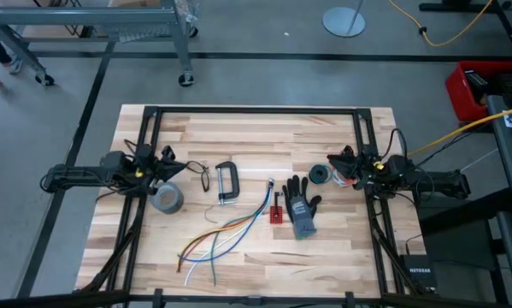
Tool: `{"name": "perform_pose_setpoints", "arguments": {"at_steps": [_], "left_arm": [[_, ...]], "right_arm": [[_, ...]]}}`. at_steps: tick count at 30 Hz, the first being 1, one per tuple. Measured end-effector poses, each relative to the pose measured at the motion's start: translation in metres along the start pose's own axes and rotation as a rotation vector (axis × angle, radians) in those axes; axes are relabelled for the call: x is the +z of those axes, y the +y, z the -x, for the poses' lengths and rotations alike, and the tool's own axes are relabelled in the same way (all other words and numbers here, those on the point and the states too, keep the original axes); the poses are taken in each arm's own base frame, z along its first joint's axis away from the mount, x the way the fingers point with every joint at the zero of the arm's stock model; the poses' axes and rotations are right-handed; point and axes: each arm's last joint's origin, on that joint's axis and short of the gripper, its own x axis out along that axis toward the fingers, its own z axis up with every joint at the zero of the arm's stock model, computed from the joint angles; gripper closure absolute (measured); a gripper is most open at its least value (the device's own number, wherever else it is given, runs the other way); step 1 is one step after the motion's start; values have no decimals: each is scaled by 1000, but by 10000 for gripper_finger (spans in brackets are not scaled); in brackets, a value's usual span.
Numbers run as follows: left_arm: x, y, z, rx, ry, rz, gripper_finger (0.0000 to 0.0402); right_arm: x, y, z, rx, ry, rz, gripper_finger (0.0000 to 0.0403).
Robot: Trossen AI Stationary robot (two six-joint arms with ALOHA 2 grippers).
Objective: Coil cords
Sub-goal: Uncoil the green wire from the spool
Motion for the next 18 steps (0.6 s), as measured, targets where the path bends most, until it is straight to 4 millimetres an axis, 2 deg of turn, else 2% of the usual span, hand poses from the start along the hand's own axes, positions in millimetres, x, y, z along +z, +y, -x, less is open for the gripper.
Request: {"name": "perform_pose_setpoints", "arguments": {"at_steps": [5, 10, 18], "left_arm": [[-3, 5, 0, 104, -1, 38, 319], [-4, 8, 1, 194, -17, 35, 272], [-9, 14, 2, 323, -18, 69, 259]], "right_arm": [[-1, -1, 0, -13, 13, 3, 227], [-4, -6, 0, -114, 8, 17, 215], [-22, -15, 1, -179, 221, 67, 214]]}}
